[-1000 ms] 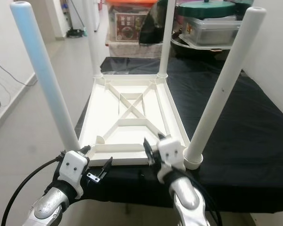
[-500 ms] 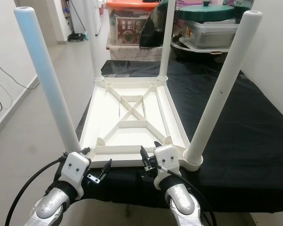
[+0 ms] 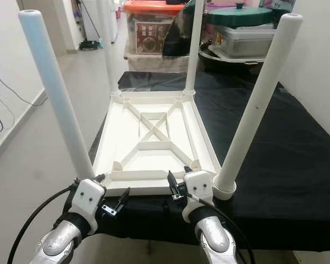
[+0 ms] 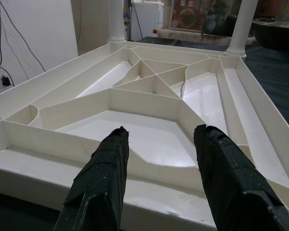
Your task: Building children table
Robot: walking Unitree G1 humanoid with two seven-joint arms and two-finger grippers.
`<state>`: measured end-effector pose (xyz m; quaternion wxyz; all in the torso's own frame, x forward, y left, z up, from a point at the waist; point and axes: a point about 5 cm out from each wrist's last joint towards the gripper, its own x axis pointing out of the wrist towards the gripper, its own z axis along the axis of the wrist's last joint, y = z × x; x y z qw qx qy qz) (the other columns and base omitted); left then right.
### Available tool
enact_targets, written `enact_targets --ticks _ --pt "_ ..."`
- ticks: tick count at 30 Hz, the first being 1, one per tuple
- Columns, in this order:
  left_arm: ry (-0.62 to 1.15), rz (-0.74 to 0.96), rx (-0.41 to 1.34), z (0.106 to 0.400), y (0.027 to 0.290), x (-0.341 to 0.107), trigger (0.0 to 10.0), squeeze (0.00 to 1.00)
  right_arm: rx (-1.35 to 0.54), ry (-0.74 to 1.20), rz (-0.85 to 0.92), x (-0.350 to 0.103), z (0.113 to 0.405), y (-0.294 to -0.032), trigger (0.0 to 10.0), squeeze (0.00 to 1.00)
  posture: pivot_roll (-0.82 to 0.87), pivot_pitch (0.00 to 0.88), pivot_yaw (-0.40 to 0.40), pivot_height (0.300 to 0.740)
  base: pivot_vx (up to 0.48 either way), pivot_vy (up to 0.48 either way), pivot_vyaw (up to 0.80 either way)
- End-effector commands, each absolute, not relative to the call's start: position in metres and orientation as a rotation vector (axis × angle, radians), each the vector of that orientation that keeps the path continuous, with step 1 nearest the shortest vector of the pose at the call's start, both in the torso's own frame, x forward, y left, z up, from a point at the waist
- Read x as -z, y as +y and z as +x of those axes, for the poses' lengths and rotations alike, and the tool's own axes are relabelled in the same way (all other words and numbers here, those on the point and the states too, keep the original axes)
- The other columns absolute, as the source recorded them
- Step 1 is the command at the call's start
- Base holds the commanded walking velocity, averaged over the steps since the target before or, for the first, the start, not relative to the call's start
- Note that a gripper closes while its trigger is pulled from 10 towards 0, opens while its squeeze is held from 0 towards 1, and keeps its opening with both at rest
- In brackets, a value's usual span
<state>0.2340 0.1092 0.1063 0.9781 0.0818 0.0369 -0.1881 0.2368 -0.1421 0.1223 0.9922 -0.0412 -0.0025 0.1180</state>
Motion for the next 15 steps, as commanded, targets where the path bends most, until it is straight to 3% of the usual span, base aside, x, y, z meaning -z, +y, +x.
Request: enact_targets --ticks 1,9,12,15 --pt "0.078 0.178 0.380 0.234 0.110 -0.105 10.0 0.00 -0.233 0.004 -0.070 -0.118 0.235 -0.142 10.0 0.00 0.02 0.016 -0.018 0.740 0.000 0.000 0.00" --pt "0.057 0.187 0.365 0.234 0.112 -0.108 10.0 0.00 -0.108 -0.035 0.001 -0.124 0.233 -0.168 10.0 0.00 0.03 0.026 -0.018 0.740 0.000 0.000 0.00" --pt "0.024 0.185 0.332 0.234 0.116 -0.112 10.0 0.00 0.073 -0.061 -0.016 -0.130 0.223 -0.189 10.0 0.00 0.02 0.027 -0.014 0.740 0.000 0.000 0.00" --pt "0.022 0.185 0.329 0.234 0.117 -0.112 10.0 0.00 0.095 -0.068 -0.023 -0.132 0.218 -0.192 10.0 0.00 0.02 0.027 -0.011 0.740 0.000 0.000 0.00"
